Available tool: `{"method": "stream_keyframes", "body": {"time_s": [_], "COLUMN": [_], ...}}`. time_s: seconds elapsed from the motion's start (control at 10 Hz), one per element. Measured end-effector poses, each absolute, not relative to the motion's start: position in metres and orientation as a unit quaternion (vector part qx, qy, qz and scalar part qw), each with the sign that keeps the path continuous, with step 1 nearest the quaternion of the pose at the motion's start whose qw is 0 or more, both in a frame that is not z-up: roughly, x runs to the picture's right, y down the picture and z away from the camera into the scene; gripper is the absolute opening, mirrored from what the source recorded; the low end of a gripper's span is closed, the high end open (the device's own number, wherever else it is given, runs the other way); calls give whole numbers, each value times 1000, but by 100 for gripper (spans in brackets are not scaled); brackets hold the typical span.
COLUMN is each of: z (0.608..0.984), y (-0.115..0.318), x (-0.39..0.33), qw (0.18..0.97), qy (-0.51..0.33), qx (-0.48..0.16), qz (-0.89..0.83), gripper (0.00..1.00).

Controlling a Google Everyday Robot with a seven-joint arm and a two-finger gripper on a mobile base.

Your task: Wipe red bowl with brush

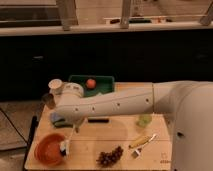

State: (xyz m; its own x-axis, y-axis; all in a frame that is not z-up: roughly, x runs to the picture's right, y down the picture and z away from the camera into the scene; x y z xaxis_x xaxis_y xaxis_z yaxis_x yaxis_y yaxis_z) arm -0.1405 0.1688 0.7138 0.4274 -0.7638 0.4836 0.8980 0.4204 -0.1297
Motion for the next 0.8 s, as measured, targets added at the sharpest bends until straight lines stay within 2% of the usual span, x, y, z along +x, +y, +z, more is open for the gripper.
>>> {"method": "stream_keyframes", "body": {"time_s": [0.5,0.8], "z": [690,685], "y": [162,162], "x": [-140,-167], "qw": [816,802], "qy": [-182,-201], "qx": [-187,-189], "qz": [-516,-530], "gripper": [0,0]}}
